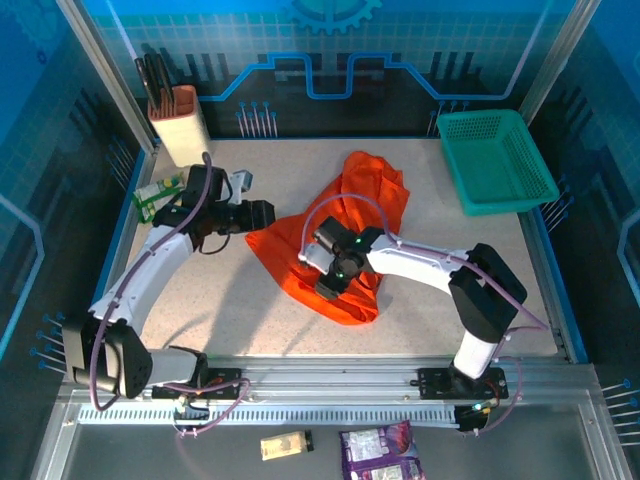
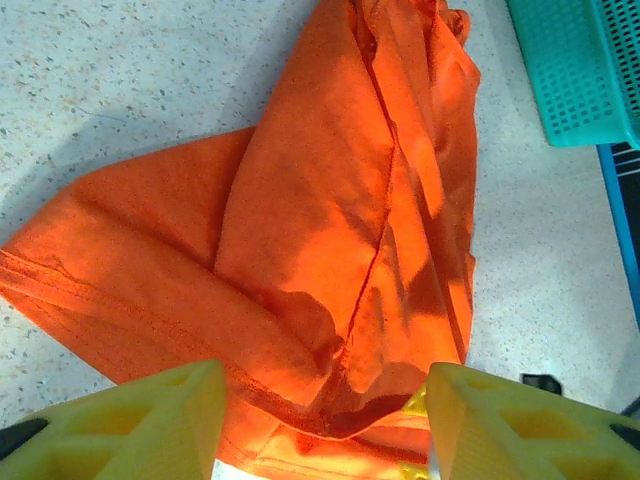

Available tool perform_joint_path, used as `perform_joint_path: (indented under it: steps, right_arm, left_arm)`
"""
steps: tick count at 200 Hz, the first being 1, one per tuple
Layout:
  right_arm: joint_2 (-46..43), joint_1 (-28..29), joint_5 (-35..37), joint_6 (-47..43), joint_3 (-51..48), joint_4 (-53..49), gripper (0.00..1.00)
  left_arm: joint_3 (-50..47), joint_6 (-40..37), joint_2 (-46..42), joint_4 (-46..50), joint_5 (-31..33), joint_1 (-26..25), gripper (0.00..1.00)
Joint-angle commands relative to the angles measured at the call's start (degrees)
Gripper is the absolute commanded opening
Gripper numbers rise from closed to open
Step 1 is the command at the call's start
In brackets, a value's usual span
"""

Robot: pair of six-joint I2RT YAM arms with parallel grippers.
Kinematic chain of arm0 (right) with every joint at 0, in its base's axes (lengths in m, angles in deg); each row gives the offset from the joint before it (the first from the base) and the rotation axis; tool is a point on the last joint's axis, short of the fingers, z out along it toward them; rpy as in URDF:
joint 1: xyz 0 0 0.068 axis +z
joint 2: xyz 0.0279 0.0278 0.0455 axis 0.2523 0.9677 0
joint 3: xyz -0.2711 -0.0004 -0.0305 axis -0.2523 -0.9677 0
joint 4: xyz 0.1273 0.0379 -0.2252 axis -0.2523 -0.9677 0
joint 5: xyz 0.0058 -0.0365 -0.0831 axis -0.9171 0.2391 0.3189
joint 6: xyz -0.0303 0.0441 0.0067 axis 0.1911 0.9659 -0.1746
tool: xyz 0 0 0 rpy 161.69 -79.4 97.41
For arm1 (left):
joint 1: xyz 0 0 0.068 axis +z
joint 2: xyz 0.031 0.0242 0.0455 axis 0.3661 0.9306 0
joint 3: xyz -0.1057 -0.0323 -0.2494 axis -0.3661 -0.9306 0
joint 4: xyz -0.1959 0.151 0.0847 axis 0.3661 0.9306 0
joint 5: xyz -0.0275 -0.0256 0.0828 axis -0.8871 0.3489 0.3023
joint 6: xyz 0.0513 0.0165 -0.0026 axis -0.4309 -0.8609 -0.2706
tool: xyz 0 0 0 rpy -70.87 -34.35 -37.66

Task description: Fold the inside-out t-shirt

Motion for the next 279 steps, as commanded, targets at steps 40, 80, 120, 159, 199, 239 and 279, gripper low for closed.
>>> perform_joint_path:
  steps: [40,80,120,159,199,239,279]
  right_arm:
    - [5.99,-1.09,-0.74,-22.58,1.71,-1.7,0.4]
    - [6.74,-2.1,-3.23,-23.56,1.87,-3.99,0.24]
    - [0.35,-3.57,-2.97,-22.63,-0.67,-3.24,0.0]
    - [-11.27,-7.65,-3.68,-21.95,-4.17,-4.83,0.0]
    - [-21.53,-13.79,-5.72,-21.33,-5.7,-5.24,0.0]
    - [-28.56,-18.28,-7.71,-23.56,-7.21,-5.35,0.0]
    - [-32.09,-21.94,-8.58,-23.23,-6.29,-4.72,0.0]
  left_arm:
    - [-2.9,0.35,-3.41,1.1,-2.45,0.73,0.56]
    - [-3.08,0.08,-4.03,1.65,-2.32,0.76,0.56]
    - [-3.47,-0.96,-4.46,0.33,-3.32,0.71,0.56]
    - [-3.83,-3.82,-5.33,-4.37,-5.41,-1.45,0.56]
    - [-3.44,-15.11,-4.03,-11.51,-1.46,-12.76,0.55]
    - [-0.09,-29.55,2.61,-15.66,-1.74,-22.94,0.62]
    - [6.8,-41.24,12.42,-13.34,-0.86,-26.96,0.65]
